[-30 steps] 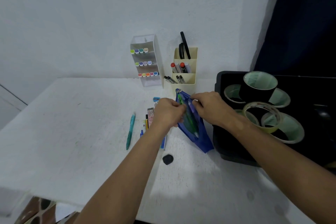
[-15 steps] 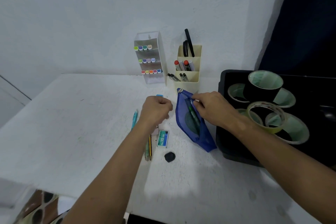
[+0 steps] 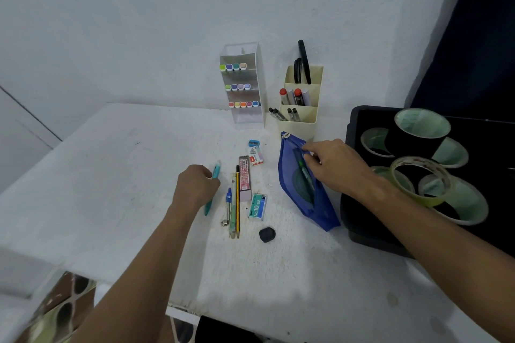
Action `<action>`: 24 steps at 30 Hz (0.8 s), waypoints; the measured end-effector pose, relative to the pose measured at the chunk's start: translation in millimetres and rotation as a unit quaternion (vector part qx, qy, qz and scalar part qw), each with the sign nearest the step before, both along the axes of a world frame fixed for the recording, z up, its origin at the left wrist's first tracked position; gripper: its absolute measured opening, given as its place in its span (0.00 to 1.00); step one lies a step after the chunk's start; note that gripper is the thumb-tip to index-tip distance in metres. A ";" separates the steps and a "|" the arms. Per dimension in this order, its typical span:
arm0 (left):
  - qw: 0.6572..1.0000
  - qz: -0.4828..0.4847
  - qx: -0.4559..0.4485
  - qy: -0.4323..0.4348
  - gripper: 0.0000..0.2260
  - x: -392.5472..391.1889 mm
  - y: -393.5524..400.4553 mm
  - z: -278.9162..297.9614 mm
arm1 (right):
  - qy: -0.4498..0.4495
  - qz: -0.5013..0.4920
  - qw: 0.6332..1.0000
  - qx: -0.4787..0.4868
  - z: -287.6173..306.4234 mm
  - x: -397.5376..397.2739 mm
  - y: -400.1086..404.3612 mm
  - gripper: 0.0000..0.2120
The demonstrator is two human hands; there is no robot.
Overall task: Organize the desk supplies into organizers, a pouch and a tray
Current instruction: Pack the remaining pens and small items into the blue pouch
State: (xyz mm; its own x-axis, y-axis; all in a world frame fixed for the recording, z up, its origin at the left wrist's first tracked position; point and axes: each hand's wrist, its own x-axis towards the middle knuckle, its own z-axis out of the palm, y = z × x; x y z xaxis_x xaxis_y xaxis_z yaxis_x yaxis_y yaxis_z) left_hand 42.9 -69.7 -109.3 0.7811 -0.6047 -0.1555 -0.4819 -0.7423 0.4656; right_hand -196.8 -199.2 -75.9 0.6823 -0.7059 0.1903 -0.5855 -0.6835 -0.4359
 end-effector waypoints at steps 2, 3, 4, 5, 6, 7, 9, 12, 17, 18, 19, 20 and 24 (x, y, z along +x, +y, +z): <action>1.000 0.002 0.011 -0.007 0.13 -3.3 -0.3 -3.2 | -0.003 0.000 1.000 0.000 -0.1 -0.1 -0.1 0.13; 1.000 0.005 0.013 -0.008 0.12 -5.5 -0.9 -4.6 | -0.005 0.000 1.000 0.000 0.1 -0.2 -0.2 0.13; 1.000 0.008 0.014 -0.011 0.12 -6.8 -0.9 -5.6 | -0.006 0.001 1.000 0.001 0.4 -0.2 -0.2 0.13; 1.000 0.012 0.015 -0.014 0.12 -8.5 -1.0 -5.6 | -0.008 0.002 1.000 0.003 0.4 0.0 -0.1 0.13; 1.000 0.015 0.015 -0.018 0.13 -9.4 -0.9 -5.6 | -0.009 0.002 1.000 0.004 0.6 -0.2 -0.1 0.13; 1.000 0.013 0.013 -0.022 0.13 -10.1 -0.6 -5.4 | -0.011 0.003 1.000 0.004 0.8 -0.4 -0.2 0.13; 1.000 -0.001 -0.006 -0.027 0.13 -11.1 -1.1 -2.8 | -0.016 0.001 1.000 0.005 1.1 -0.8 -0.5 0.13; 0.997 -0.028 -0.073 0.013 0.12 -20.5 -7.7 11.2 | -0.020 -0.001 1.000 0.011 0.6 -0.4 -1.0 0.13; 0.956 -0.071 -0.163 0.235 0.07 -56.5 -27.1 45.6 | -0.024 -0.009 0.999 0.022 1.3 -0.1 -1.5 0.13; 0.950 -0.085 -0.165 0.251 0.06 -64.3 -31.1 49.5 | -0.022 -0.012 0.999 0.023 1.5 -0.5 -1.6 0.13; 0.946 -0.098 -0.166 0.262 0.05 -71.7 -34.2 52.0 | -0.020 -0.015 0.999 0.025 1.6 -0.5 -1.9 0.13; 0.942 -0.110 -0.165 0.271 0.05 -79.2 -37.1 53.1 | -0.020 -0.016 0.999 0.024 1.3 -0.6 -2.3 0.13; 0.937 -0.146 -0.157 0.278 0.04 -103.8 -48.1 48.9 | -0.019 -0.014 1.000 0.019 0.9 -0.4 -3.3 0.12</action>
